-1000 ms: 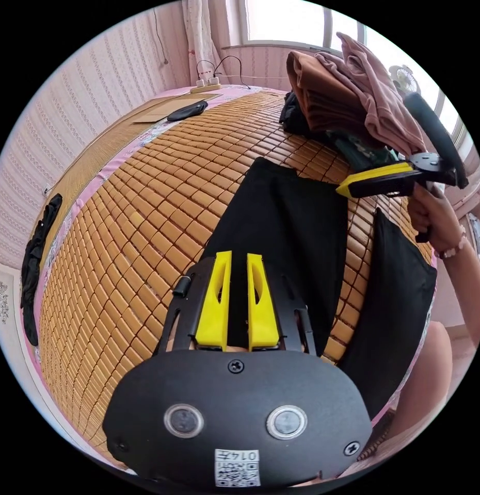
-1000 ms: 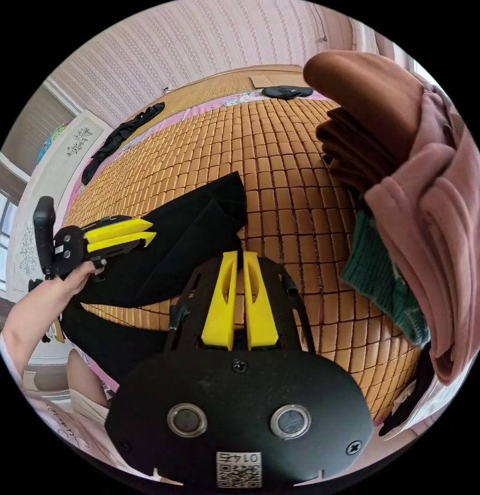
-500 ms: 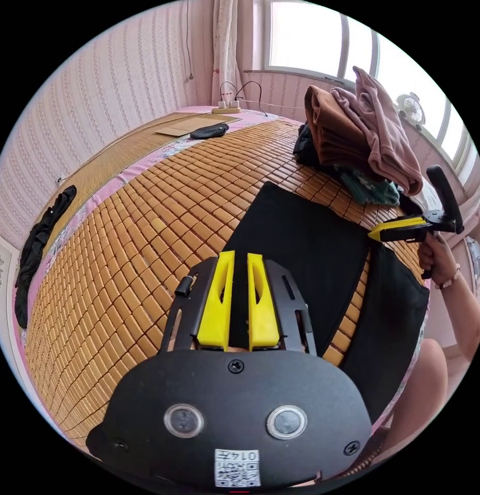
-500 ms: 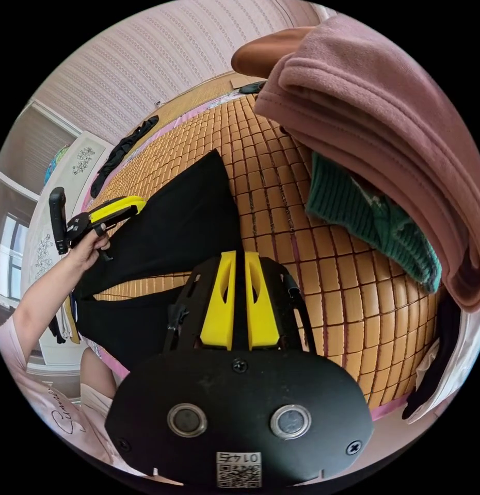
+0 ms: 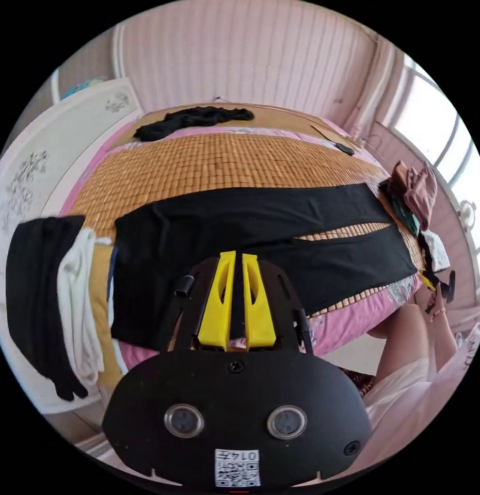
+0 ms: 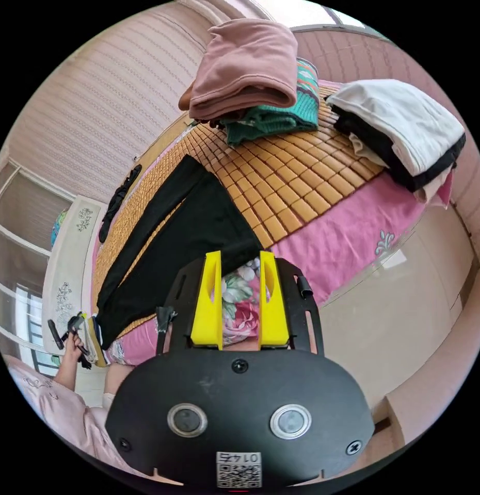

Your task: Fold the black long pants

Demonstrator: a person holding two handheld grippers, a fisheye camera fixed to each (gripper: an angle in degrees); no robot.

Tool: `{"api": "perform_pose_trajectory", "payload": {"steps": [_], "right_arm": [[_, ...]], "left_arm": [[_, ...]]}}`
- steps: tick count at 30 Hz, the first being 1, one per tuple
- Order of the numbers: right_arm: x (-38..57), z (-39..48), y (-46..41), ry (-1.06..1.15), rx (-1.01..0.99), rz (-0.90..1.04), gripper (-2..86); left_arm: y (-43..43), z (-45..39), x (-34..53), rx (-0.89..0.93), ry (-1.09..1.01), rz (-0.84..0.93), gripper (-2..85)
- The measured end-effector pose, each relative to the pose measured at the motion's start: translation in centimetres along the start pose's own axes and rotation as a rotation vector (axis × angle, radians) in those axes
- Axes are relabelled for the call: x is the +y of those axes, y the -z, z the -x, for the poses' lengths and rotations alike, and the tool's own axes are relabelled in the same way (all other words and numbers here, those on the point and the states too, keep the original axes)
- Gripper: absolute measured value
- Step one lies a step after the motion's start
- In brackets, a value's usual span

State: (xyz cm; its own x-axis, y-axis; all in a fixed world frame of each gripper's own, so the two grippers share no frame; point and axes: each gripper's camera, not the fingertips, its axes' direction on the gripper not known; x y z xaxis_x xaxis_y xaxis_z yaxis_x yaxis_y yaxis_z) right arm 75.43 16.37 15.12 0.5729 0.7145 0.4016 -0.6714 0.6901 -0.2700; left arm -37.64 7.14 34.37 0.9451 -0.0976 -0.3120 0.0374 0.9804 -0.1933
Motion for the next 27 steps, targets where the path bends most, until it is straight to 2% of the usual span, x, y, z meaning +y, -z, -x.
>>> {"api": "perform_pose_trajectory", "payload": {"steps": [2,5,8,12,15,18,21,23,27], "right_arm": [[0.3,-1.2,0.0,-0.068,-0.036,-0.007,13.1],[-0.1,-1.6,-0.2,-0.112,-0.088,-0.04,13.4],[-1.3,-1.9,-1.2,-0.195,-0.086,0.005,11.1],[-1.5,-2.0,-0.7,-0.232,-0.004,0.052,3.7],[-1.3,-1.5,1.0,-0.185,-0.064,0.037,1.9],[-1.5,-0.4,2.1,-0.123,-0.041,0.061,1.2],[-1.7,0.7,2.6,-0.095,-0.022,0.086,0.9],[-1.9,1.4,2.7,-0.085,-0.018,0.097,0.8],[-2.7,3.9,2.6,-0.028,-0.001,0.097,0.8]], "left_arm": [[3.6,6.9,5.2,0.004,0.23,-0.016,2.2],[6.9,12.9,10.8,0.035,0.478,-0.089,1.2],[8.4,16.7,14.3,0.106,0.649,-0.158,4.3],[9.1,19.0,15.0,0.164,0.67,-0.172,7.7],[9.5,20.2,14.7,0.134,0.669,-0.173,9.5],[9.2,21.2,14.0,0.097,0.672,-0.177,10.6],[8.2,22.0,12.8,-0.012,0.682,-0.087,10.6],[7.4,22.7,12.2,-0.015,0.706,0.014,10.1],[8.0,23.3,11.6,0.046,0.655,0.042,6.2]]}}
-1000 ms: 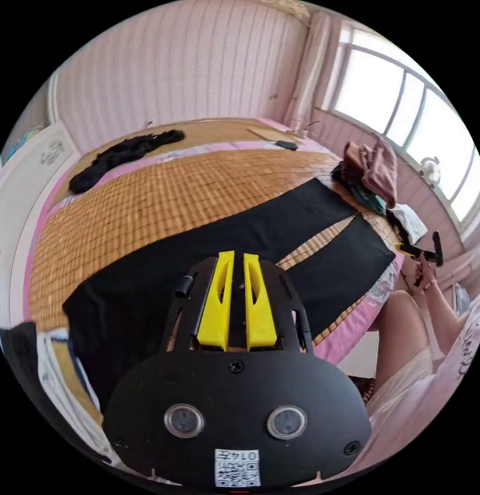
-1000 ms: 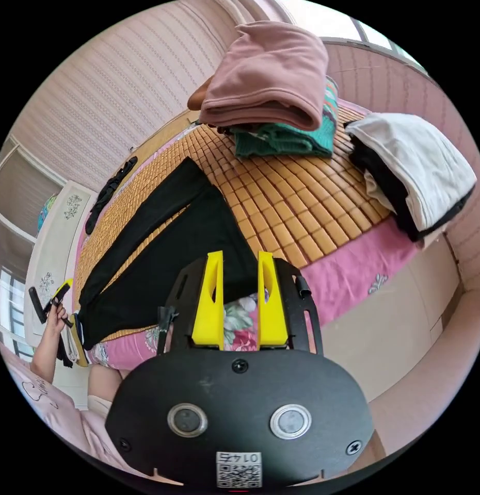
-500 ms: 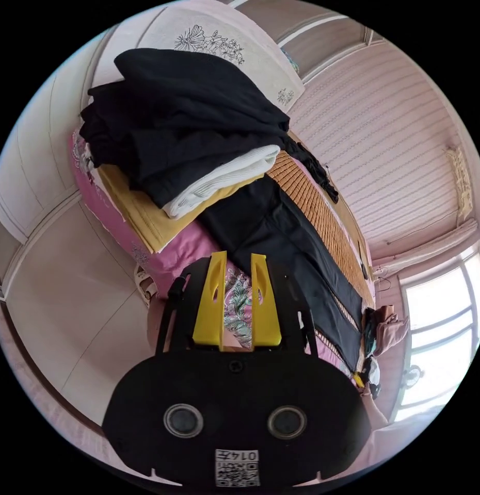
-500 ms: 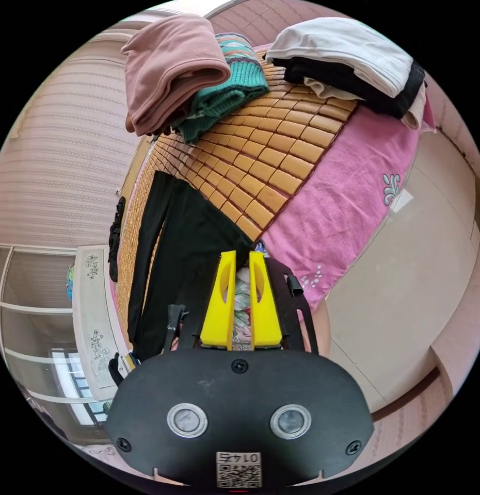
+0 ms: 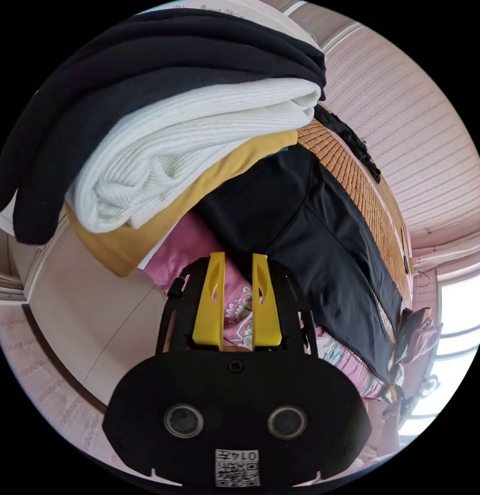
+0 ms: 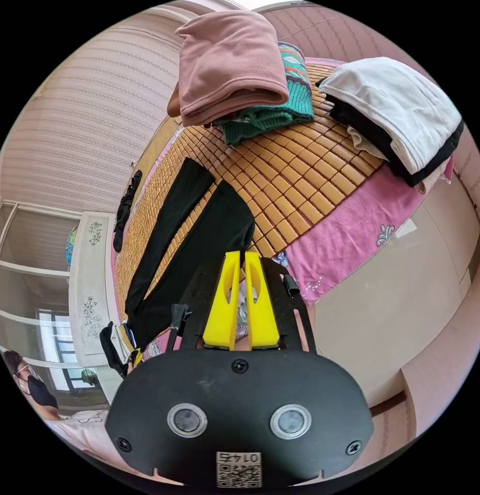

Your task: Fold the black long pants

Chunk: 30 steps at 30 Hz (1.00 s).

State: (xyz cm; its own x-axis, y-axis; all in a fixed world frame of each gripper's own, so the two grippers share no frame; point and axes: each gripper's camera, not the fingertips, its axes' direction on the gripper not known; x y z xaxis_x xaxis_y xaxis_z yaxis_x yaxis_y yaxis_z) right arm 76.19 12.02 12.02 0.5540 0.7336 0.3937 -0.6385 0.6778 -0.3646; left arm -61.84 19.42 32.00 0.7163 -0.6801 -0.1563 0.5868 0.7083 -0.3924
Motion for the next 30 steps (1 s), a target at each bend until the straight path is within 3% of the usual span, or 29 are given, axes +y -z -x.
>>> {"api": "perform_pose_trajectory", "payload": {"steps": [4,13,18,22,27,30], "right_arm": [[-0.9,3.5,-0.1,0.112,0.079,-0.016,0.8],[-7.4,12.2,-1.9,0.243,0.183,0.033,1.2],[-14.7,18.7,-5.5,0.221,0.159,-0.005,2.4],[-16.2,21.8,-9.0,0.205,0.16,-0.113,5.0],[-12.3,23.3,-15.8,0.37,0.233,-0.035,5.1],[-10.6,24.6,-20.9,0.457,0.339,0.057,2.4]], "left_arm": [[2.8,-0.5,-0.3,-0.016,-0.12,0.008,0.1],[13.0,-7.8,-3.3,0.143,-0.374,-0.26,-0.9],[11.0,-11.8,-10.3,0.204,-0.298,-0.279,0.3],[8.3,-13.8,-12.1,0.112,-0.209,-0.303,5.7],[6.1,-17.1,-8.3,0.059,-0.367,-0.292,5.8],[3.1,-20.0,-6.2,0.007,-0.512,-0.185,5.3]]}}
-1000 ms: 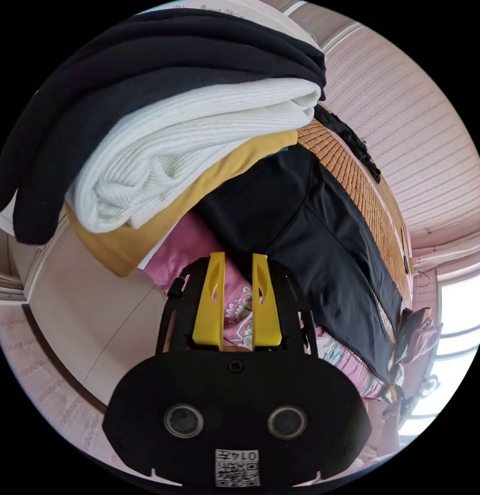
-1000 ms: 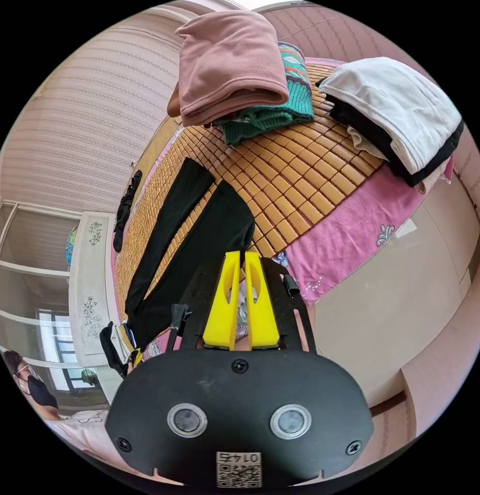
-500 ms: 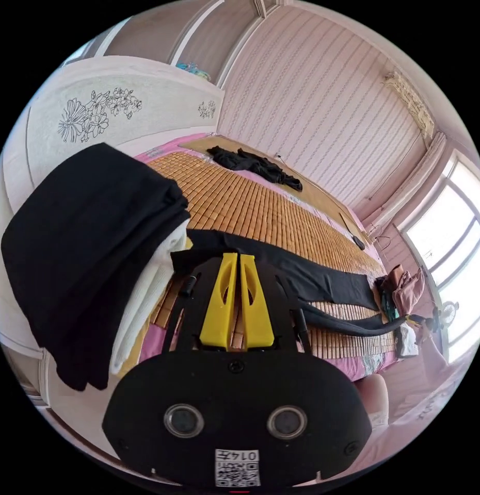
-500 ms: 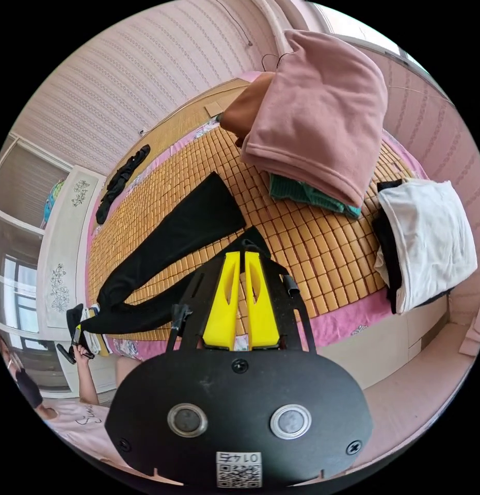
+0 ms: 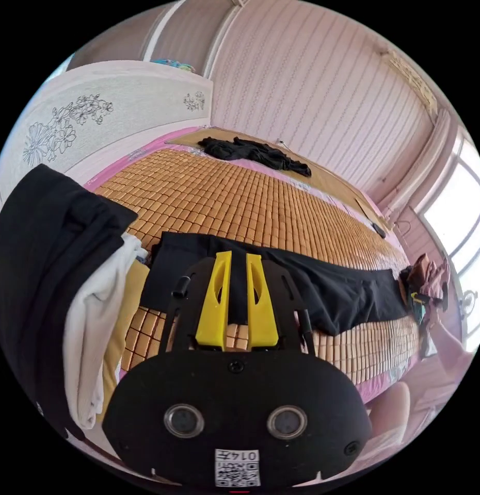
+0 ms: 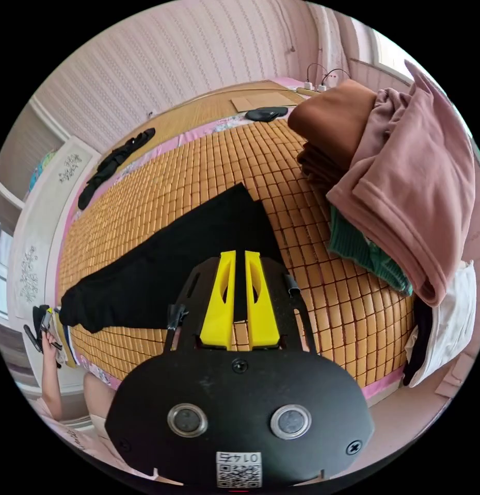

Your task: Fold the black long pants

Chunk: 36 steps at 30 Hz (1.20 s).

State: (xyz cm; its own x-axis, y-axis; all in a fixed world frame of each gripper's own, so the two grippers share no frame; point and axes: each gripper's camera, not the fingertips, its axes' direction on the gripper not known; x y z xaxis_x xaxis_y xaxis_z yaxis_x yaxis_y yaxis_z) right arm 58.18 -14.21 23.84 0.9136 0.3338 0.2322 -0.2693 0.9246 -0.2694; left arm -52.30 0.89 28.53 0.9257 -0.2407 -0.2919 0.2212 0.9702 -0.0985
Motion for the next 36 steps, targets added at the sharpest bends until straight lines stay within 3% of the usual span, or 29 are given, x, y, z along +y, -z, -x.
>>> {"api": "perform_pose_trajectory", "payload": {"steps": [2,6,12,16,23,27,31,36], "right_arm": [[-0.3,1.5,-2.0,0.007,-0.002,0.028,1.3],[-0.8,3.9,-5.9,0.011,0.006,0.097,-0.4],[0.6,5.8,-6.2,0.162,0.113,0.1,-0.9],[3.2,5.6,-5.7,0.201,0.183,0.151,-0.9],[11.9,2.8,-2.9,0.146,0.114,0.268,-0.8],[16.2,1.5,-0.8,0.117,0.139,0.291,-0.8],[16.2,-0.4,3.1,0.06,0.236,0.123,0.5],[12.4,-3.1,3.1,0.003,0.122,0.103,11.0]], "left_arm": [[-2.9,-2.5,-0.1,-0.049,-0.068,0.069,4.8],[-8.3,-3.4,-1.0,-0.151,-0.013,0.232,2.4],[-10.5,-8.2,-0.8,-0.261,-0.281,0.347,-0.7],[-10.1,-8.6,0.8,-0.171,-0.249,0.394,-0.9],[-8.3,-10.4,5.7,-0.098,-0.35,0.522,-0.9],[-6.5,-11.6,6.6,-0.119,-0.37,0.495,-0.1],[-1.3,-15.7,4.6,-0.25,-0.445,0.313,3.8],[-0.4,-26.0,1.8,-0.182,-0.723,0.189,6.4]]}}
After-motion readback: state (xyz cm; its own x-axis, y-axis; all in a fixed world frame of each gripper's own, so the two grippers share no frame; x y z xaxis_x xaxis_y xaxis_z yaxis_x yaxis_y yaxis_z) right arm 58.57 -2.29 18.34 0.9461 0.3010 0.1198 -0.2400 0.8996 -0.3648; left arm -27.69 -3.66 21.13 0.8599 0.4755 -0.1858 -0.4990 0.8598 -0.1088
